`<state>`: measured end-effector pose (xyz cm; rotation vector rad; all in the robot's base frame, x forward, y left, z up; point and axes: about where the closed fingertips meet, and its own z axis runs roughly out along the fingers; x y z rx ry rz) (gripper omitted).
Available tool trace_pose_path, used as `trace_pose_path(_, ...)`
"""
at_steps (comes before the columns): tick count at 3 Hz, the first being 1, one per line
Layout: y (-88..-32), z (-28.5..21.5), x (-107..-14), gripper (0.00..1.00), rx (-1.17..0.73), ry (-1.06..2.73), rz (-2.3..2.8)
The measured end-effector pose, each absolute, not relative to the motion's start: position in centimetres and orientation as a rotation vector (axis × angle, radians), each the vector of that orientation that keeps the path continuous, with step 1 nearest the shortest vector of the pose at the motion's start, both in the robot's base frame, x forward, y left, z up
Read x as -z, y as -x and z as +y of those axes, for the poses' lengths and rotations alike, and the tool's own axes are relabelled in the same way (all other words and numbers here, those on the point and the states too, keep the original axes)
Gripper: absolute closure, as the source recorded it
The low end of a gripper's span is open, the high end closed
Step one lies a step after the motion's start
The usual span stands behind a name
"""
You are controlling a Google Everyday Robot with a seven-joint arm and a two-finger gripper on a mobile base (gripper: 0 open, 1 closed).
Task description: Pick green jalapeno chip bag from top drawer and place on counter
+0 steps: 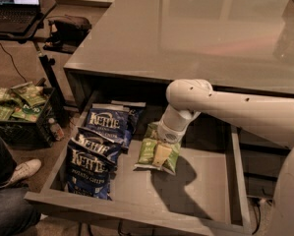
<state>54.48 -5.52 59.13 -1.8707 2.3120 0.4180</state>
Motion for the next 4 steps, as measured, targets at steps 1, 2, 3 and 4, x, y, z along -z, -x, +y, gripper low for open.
trace_pose_path(1, -54.5, -5.5, -59.1, 0.67, -0.418, 1.871, 2.312)
trace_pose_path(2, -54.5, -5.5, -59.1, 0.9, -0.418, 1.871, 2.312)
trace_pose_path(3, -54.5, -5.5, -59.6, 1.0, -0.418, 1.871, 2.312)
trace_pose_path(4, -53.3, -6.7, -63.5, 1.0, -0.452, 1.783, 2.297)
